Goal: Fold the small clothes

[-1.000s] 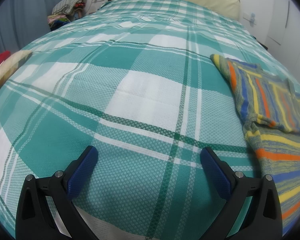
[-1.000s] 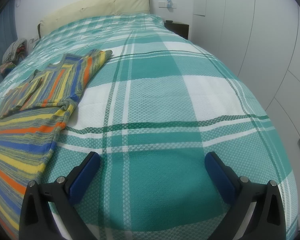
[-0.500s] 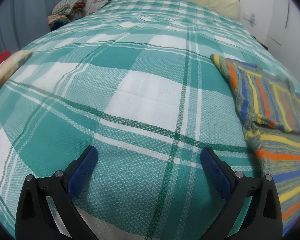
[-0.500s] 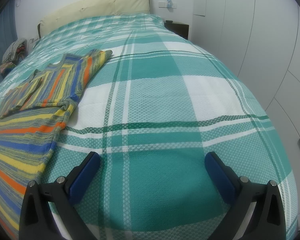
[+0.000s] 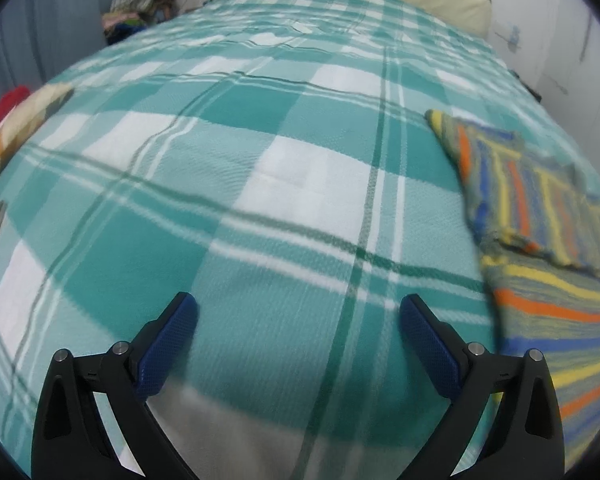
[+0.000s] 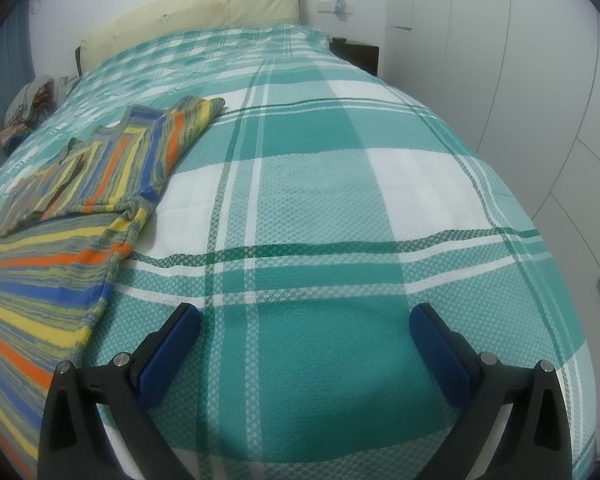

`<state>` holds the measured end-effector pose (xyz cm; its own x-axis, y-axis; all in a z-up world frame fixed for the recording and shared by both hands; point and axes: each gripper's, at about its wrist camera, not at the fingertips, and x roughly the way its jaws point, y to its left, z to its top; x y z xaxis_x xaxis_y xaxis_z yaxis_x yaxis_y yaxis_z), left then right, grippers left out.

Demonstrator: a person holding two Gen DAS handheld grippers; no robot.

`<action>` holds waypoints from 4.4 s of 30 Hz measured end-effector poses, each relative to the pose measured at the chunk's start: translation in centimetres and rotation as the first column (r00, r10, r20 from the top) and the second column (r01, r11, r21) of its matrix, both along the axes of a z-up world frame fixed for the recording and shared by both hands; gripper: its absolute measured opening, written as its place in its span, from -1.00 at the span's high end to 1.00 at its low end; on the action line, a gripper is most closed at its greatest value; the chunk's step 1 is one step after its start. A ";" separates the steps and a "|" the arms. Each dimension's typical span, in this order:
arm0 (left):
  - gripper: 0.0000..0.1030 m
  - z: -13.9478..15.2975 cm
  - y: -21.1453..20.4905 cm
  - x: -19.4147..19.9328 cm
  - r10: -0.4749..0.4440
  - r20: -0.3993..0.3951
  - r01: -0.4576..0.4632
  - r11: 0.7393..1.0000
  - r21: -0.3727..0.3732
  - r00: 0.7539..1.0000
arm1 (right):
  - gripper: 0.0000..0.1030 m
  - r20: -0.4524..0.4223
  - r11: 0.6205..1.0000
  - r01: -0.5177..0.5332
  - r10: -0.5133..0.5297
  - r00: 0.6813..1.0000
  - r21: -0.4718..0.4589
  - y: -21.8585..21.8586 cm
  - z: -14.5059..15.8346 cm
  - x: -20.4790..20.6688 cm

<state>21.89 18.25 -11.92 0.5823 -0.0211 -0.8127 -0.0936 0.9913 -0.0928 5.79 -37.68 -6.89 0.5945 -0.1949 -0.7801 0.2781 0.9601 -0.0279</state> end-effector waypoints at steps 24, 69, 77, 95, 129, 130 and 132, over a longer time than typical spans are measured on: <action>0.16 -0.1 -6.8 -22.1 -0.433 -0.217 0.432 0.900 -0.055 0.875 | 0.26 -0.250 0.835 -0.190 0.360 0.899 0.517 8.4 0.8 -17.8; 0.20 5.1 -5.2 19.3 -0.038 -0.008 0.031 0.899 -0.436 0.999 | 0.36 0.148 0.647 -0.044 -0.106 0.983 0.761 -4.7 2.4 20.8; -0.29 4.9 -6.1 9.3 -0.275 -0.057 0.251 0.931 -0.265 0.960 | 0.34 0.111 0.809 -0.170 0.129 0.985 0.563 -2.6 6.4 15.8; -0.64 0.0 -8.7 -0.2 -0.266 -0.040 0.267 0.964 0.017 0.963 | 0.82 -0.112 0.868 -0.173 0.252 0.961 0.465 2.6 -0.4 3.7; -0.91 2.3 -13.2 -9.2 -0.199 0.168 0.162 0.964 0.209 0.966 | -0.62 0.050 0.981 -0.193 0.193 0.980 -0.008 7.0 0.3 -2.8; -0.91 2.3 -13.2 -9.2 -0.199 0.169 0.161 0.964 0.212 0.965 | -0.62 0.050 0.981 -0.194 0.194 0.980 -0.009 7.0 0.3 -2.8; -0.91 2.3 -13.3 -9.3 -0.198 0.172 0.159 0.963 0.217 0.965 | -0.62 0.048 0.981 -0.194 0.194 0.980 -0.008 7.0 0.3 -2.8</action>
<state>12.58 4.93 -9.61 0.7279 0.0122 -0.6855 0.0870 0.9901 0.1100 2.99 -30.70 -6.56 0.6584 -0.0747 -0.7489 0.0876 0.9959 -0.0223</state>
